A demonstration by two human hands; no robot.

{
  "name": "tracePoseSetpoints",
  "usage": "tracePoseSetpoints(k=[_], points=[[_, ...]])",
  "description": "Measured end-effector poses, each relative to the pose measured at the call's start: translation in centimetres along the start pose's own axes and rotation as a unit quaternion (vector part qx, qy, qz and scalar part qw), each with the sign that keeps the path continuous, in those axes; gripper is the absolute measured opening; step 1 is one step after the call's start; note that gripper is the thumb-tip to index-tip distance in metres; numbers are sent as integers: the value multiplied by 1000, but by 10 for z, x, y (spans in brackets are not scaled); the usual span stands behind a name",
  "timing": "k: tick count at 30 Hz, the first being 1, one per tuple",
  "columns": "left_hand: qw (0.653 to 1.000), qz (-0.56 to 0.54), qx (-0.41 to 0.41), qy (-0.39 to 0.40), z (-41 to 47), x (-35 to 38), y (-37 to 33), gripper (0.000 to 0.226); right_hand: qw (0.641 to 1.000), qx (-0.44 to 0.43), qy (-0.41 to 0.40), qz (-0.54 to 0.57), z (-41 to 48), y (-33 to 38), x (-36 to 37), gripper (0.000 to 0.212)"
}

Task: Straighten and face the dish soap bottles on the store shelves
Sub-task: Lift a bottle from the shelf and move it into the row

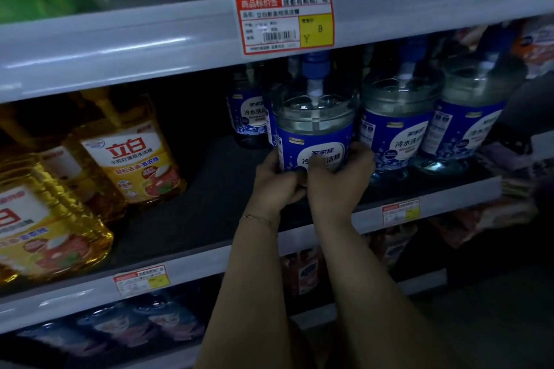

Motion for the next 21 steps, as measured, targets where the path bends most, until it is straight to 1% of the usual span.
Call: tracePoseSetpoints(k=[2,3,4,6,8,9,10,11,14,16,18,21], points=[[996,-65,-34,-57,5,-19,0,39,1000,-3,11,-29,2,1,0,56],[990,-106,-43,-80,10,-26,0,35,999,-7,14,-37,3,3,0,57],[987,-130,-39,-89,16,-29,-1,37,999,-10,18,-43,4,4,0,57],[985,-156,-16,-65,27,-20,-8,55,998,-15,26,-55,4,4,2,58],[981,-191,-33,-21,44,-6,-5,86,998,-27,31,-52,3,7,4,59],[980,-195,-43,-3,49,1,-4,96,998,-35,27,-43,3,8,4,58],[980,-191,-49,6,55,4,-2,98,998,-42,22,-34,3,10,3,57],[981,-187,-40,13,56,6,-3,93,998,-47,17,-33,3,12,1,56],[985,-169,-32,3,60,5,1,66,995,-72,12,-71,0,21,0,52],[988,-151,-31,0,58,1,0,60,987,-117,8,-112,-2,32,2,49],[995,-102,-20,-10,54,-8,-7,54,979,-151,9,-139,-2,40,6,47],[998,-16,28,-51,46,-30,-26,40,971,-190,20,-147,-3,50,10,37]])
Point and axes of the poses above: each hand's wrist, its own z-axis towards the middle knuckle, its own x-axis out of the palm, y = z × x, the point moved 10 cm from there along z, towards the middle knuckle, and after that the axes turned 14 degrees about -x, right-handed, at the moved point
